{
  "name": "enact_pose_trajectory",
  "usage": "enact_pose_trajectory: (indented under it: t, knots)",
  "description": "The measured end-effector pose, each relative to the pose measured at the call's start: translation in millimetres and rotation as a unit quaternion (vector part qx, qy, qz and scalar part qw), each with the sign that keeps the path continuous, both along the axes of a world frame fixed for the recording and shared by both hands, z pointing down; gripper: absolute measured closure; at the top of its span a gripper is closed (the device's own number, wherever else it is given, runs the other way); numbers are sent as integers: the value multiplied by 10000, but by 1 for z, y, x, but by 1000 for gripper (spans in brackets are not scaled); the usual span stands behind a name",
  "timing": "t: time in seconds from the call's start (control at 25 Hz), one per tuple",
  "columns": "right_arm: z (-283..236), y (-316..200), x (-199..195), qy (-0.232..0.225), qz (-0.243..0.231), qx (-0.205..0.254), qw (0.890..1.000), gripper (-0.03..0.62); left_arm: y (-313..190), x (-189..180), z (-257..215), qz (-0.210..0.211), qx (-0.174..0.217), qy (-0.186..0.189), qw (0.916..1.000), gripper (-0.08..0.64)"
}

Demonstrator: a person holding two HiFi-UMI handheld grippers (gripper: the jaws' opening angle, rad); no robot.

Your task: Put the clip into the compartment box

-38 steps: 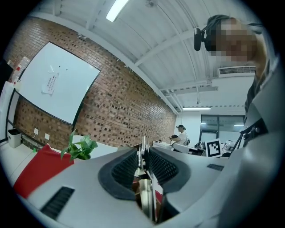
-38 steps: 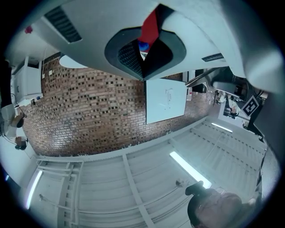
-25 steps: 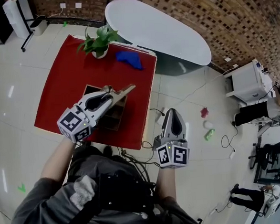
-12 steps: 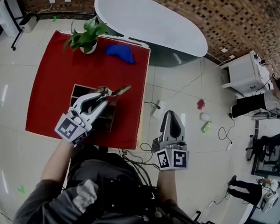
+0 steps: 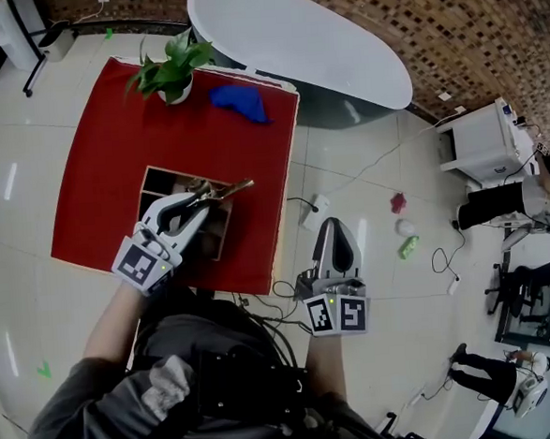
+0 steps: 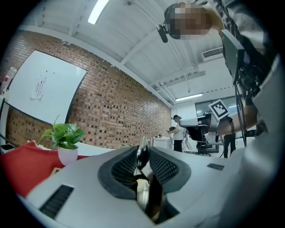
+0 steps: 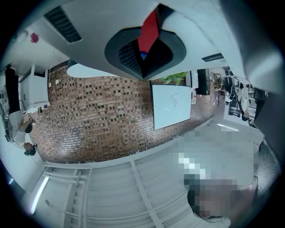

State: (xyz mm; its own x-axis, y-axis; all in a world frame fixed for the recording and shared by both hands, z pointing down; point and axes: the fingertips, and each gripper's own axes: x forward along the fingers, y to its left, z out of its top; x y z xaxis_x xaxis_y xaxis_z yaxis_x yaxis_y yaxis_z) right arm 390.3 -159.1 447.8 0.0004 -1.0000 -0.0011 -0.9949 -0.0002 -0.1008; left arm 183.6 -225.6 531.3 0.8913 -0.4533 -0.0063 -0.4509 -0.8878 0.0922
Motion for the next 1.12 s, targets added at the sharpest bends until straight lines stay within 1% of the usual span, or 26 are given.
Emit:
enact_pose_trajectory:
  t: [0.04,0.12,0.2,0.28,0.36,0.44,0.52,0.6,0.76,0.8,0.88,0.92,1.0,1.12]
  knots:
    - [0,1,-1,-5,1,2,10000,571,2,-2,1,13,-13,-14,10000,434]
    - [0,2,-1,-33,6,2,10000,571,6,-2,4,110,-22,-120,9999,397]
    - [-2,0,0,-77,20,2,10000,571,10,0,6,196,-39,-210,9996,393]
    - [-4,-2,1,-117,23,8,9999,571,12,1,3,243,-88,-194,9995,385]
    - [-7,-3,0,-140,8,20,9999,571,18,-2,-3,298,-154,-124,9994,349]
    - [-8,-2,-1,-150,1,45,9999,571,23,-6,-11,314,-121,-109,9994,345]
    - [-9,-1,-2,-179,10,72,9998,571,22,-12,-19,234,-80,-47,9997,345]
    - [-10,-1,-4,-228,22,94,9997,571,17,-21,-23,72,-87,-10,9999,345]
    - [-19,-7,-13,-318,23,200,9993,571,4,-37,-43,-178,20,96,9998,347]
    - [-23,-8,-16,-326,39,248,9992,571,1,-42,-50,-237,30,150,9996,356]
    - [-34,-9,-22,-299,59,368,9989,571,-3,-51,-64,-356,96,238,9990,415]
    - [-41,-9,-27,-245,53,433,9987,571,-5,-56,-71,-415,146,280,9986,424]
    - [-55,-12,-38,-85,20,555,9984,571,-10,-68,-87,-519,218,363,9978,470]
    - [-71,-19,-57,40,-62,637,9979,571,-19,-88,-110,-667,317,457,9962,495]
